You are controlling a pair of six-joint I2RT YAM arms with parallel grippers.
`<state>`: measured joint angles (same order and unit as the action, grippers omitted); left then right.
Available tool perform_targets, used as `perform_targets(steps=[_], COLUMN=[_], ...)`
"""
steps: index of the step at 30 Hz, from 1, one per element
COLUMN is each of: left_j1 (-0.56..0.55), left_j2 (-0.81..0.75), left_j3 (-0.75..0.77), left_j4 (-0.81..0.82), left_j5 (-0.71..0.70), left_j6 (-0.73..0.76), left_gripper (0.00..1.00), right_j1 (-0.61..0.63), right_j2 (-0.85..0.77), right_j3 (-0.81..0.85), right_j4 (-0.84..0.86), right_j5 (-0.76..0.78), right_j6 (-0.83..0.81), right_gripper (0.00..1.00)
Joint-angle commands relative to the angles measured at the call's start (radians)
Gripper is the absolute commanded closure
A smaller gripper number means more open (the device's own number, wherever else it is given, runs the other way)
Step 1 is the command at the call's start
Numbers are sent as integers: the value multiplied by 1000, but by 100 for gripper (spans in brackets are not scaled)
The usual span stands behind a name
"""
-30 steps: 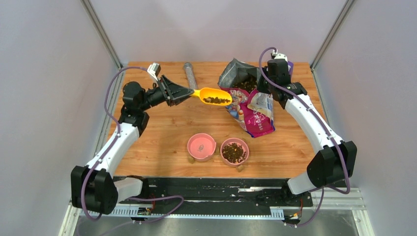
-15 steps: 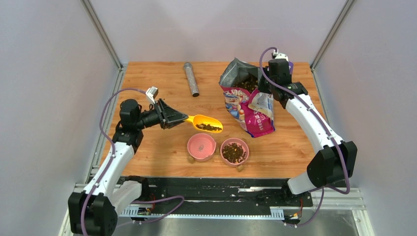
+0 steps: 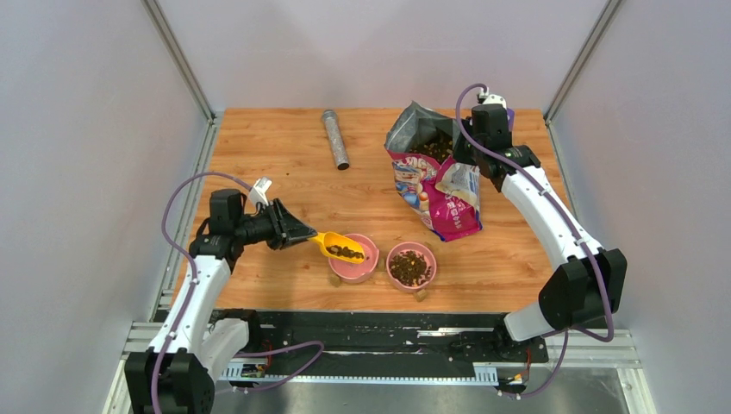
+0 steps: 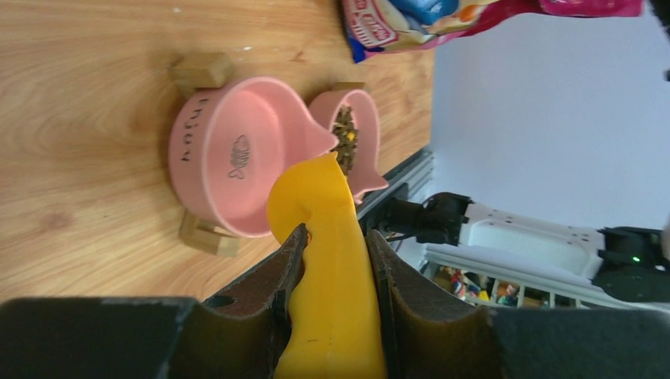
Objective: Serve the pet food
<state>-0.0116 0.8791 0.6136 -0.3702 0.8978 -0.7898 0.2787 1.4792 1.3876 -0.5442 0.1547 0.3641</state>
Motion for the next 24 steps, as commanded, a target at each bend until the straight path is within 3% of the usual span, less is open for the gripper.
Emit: perform_targets(steps=[1, 8, 17, 24], left_j1=[9, -1, -182, -231], left_j2=[36, 54, 93, 109], left_j3=[96, 162, 310, 403], left_j4=[-202, -273, -331, -380], left_j5=[-89, -209, -375, -487], left_j6=[212, 297, 389, 439], left_gripper=[100, 100, 100, 100], right_j1=[-6, -6, -8, -9], right_j2=[-37, -42, -52, -52], right_j3=[-18, -28, -36, -33], right_j4=[-26, -25, -26, -25], right_j5=[16, 22, 40, 48], right_j6=[-22, -13, -7, -7], right_gripper=[100, 100, 100, 100])
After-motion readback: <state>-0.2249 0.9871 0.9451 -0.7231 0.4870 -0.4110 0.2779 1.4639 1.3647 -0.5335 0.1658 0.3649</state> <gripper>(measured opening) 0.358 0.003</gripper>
